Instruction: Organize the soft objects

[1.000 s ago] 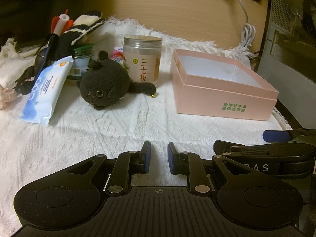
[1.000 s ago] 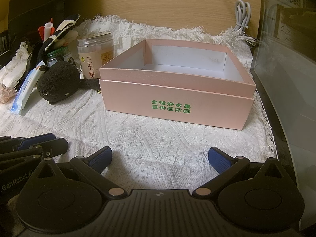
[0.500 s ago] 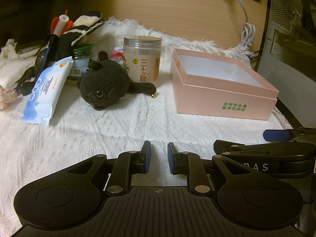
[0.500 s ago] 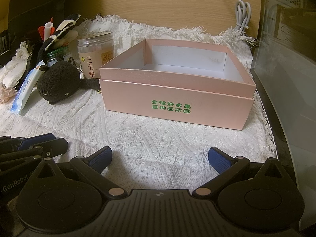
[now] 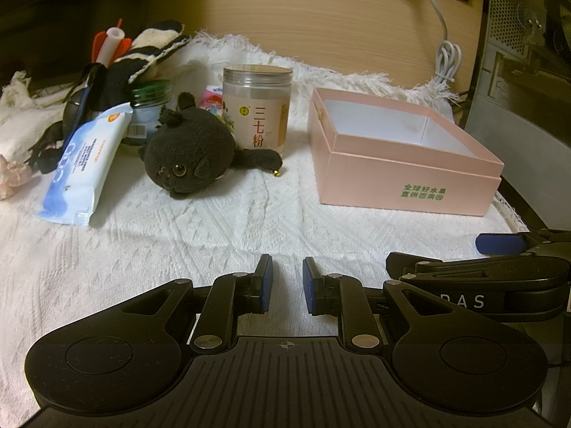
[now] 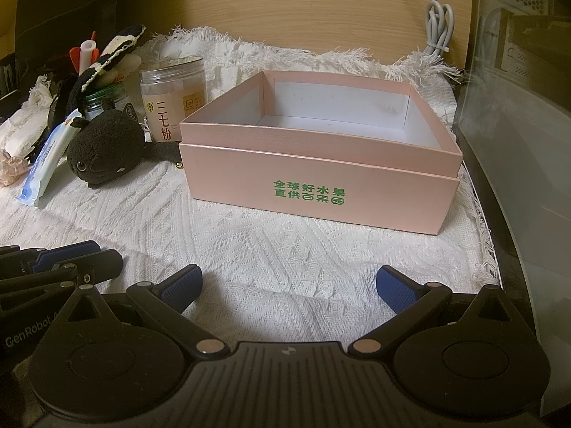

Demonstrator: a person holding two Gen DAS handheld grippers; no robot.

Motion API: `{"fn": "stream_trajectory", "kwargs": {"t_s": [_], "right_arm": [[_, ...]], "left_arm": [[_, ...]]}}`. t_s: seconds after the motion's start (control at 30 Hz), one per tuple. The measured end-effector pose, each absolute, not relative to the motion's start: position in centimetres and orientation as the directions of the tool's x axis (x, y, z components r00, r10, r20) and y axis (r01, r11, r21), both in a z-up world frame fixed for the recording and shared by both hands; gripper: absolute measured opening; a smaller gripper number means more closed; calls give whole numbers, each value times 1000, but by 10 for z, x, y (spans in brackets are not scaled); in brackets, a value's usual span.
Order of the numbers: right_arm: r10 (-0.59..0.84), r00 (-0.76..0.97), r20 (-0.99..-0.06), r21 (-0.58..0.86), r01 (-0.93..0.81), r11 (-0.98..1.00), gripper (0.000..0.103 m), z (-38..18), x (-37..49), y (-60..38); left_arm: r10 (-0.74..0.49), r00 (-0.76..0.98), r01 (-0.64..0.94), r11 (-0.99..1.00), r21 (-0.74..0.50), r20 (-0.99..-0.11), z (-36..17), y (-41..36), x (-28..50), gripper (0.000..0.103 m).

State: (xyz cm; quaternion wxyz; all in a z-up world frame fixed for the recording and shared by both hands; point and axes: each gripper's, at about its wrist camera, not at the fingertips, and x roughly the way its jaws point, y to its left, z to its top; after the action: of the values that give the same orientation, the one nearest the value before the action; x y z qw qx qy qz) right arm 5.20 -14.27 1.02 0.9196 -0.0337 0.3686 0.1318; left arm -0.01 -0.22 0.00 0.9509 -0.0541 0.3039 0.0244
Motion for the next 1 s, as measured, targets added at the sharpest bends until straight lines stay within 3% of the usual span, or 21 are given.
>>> {"fn": "stream_trajectory", "kwargs": {"t_s": [1.0], "right_arm": [[218, 693, -687, 35, -268, 963, 103, 9, 51, -143]], "left_arm": [[9, 814, -79, 992, -95, -580, 0, -1, 0, 20]]}}
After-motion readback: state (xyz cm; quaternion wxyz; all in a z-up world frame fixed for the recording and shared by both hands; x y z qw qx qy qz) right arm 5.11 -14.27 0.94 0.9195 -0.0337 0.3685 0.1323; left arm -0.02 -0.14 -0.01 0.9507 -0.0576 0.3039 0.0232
